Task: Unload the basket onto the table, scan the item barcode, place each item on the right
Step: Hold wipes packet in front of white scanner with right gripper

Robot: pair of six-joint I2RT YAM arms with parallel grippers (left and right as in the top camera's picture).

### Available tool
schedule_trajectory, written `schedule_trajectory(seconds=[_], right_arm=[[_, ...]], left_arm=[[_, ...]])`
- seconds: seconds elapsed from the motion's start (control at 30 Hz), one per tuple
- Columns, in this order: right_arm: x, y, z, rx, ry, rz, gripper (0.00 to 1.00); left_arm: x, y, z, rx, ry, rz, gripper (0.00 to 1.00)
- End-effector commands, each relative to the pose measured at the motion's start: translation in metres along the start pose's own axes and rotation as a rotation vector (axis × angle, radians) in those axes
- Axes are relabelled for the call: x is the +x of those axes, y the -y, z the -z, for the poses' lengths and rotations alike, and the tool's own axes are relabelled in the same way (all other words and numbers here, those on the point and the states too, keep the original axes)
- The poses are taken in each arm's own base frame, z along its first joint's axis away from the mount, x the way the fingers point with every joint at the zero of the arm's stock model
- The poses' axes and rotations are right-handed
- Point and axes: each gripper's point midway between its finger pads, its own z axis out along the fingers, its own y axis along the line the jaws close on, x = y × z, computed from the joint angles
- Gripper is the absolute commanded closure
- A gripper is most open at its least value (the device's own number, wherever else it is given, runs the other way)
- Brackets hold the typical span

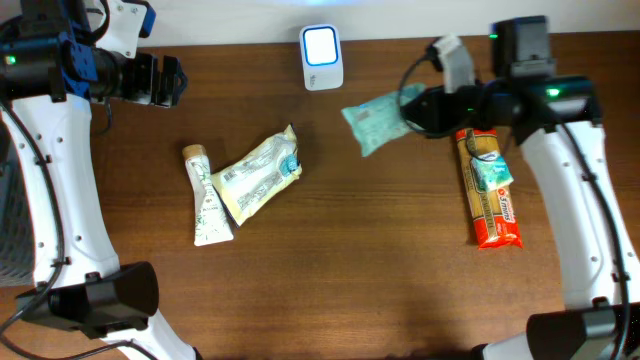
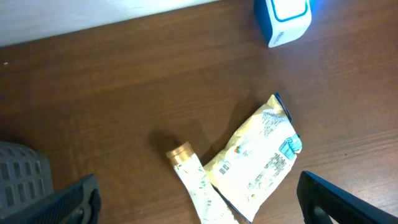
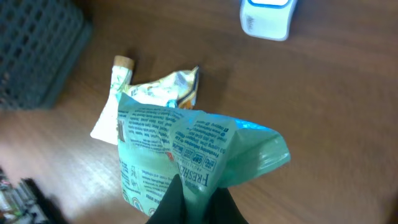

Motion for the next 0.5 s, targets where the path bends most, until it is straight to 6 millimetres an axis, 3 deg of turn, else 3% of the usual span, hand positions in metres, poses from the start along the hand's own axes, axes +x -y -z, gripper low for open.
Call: schedule_trajectory(seconds=[0.0, 0.07, 0.13, 0.23, 0.27, 0.33, 0.47], right_arm=[[-0.027, 0.008, -0.024, 0.355, 0.035, 0.208, 0.96], [-0.07, 0.011, -0.055, 0.504, 0.134, 0.432, 0.96], [-0.109, 0.02, -0.1, 0.573, 0.193, 0.792, 0.96], [-0.167, 0.04, -0.14, 0.761, 0.405, 1.036, 0.96], [-0.171, 0.046, -0.154, 0.804, 0.412, 1.128, 0.96], [-0.169, 0.064, -0.196, 0.964, 0.336, 1.501, 0.96], [-0.157, 0.076, -0.221, 0.987, 0.291, 1.591, 0.96]], left_arm=[[-0.001, 0.0, 0.001, 0.002, 0.006, -0.015, 0.01], [-0.001, 0.0, 0.001, 0.002, 0.006, -0.015, 0.01], [-0.001, 0.0, 0.001, 0.002, 0.006, -0.015, 0.01], [-0.001, 0.0, 0.001, 0.002, 0.006, -0.015, 0.01], [-0.001, 0.0, 0.001, 0.002, 0.006, -0.015, 0.01], [-0.001, 0.0, 0.001, 0.002, 0.006, -0.015, 0.01], [-0.001, 0.0, 0.001, 0.002, 0.006, -0.015, 0.01]])
